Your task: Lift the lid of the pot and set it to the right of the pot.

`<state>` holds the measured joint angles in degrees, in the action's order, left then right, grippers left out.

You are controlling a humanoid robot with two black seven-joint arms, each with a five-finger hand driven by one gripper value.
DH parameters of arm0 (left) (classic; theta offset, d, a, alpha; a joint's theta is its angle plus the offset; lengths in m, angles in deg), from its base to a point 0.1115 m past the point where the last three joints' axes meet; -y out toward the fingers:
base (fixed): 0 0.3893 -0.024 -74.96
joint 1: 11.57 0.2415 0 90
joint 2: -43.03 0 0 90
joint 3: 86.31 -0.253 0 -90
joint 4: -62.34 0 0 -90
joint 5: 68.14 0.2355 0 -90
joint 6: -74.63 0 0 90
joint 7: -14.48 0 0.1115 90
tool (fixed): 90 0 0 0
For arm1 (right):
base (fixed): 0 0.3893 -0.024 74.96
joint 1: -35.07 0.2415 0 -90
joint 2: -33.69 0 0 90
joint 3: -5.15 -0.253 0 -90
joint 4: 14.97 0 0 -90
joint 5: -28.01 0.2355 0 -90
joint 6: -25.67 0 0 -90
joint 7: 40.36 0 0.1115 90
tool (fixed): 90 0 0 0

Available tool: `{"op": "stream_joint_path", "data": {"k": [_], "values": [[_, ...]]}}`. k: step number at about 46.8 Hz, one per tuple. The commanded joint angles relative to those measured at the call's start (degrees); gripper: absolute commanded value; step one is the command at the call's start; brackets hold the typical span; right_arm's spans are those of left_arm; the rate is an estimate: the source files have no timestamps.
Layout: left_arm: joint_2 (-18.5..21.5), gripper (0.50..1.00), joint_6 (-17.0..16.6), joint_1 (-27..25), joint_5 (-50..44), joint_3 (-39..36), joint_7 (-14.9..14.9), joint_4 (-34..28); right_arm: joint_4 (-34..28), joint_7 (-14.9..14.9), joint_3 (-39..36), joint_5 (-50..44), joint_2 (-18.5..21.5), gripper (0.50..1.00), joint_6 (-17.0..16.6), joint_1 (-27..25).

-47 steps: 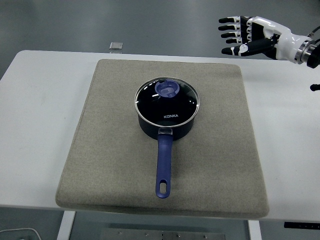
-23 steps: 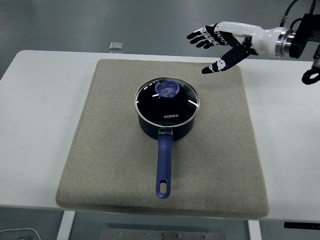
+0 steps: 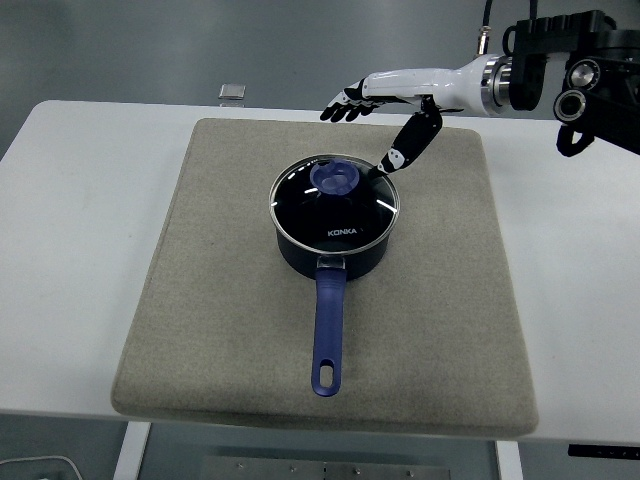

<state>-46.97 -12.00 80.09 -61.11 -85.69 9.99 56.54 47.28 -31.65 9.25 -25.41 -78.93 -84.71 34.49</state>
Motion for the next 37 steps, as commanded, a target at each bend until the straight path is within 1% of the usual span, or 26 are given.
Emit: {"op": "stream_joint_path", "data": {"k": [1, 6, 12, 17, 26, 37], "values": [[0.0, 1.0, 0.1, 0.0, 0.0, 0.0, 0.0, 0.0, 0.2, 0.0, 1.3, -1.2, 1.2, 0.907, 0.0, 0.8], [0.0, 1.0, 0.0, 0.0, 0.0, 0.0, 0.0, 0.0, 0.2, 0.0, 3.3, -2.3, 2.8, 0.907, 0.1, 2.0], [0.0, 1.0, 0.1, 0.0, 0.0, 0.0, 0.0, 0.0, 0.2, 0.0, 4.7, -2.9, 3.5, 0.905, 0.3, 2.6], [0.0, 1.0, 0.1, 0.0, 0.0, 0.0, 0.0, 0.0, 0.1, -0.1, 5.8, -4.2, 4.9, 0.905, 0.7, 2.8], [0.0, 1.0, 0.0, 0.0, 0.0, 0.0, 0.0, 0.0, -0.1, -0.1, 6.4, -5.1, 5.6, 0.903, 0.9, 2.7], [0.0, 1.0, 0.0, 0.0, 0.0, 0.0, 0.0, 0.0, -0.6, -0.2, 7.1, -6.4, 6.3, 0.901, 1.9, 2.8]]}}
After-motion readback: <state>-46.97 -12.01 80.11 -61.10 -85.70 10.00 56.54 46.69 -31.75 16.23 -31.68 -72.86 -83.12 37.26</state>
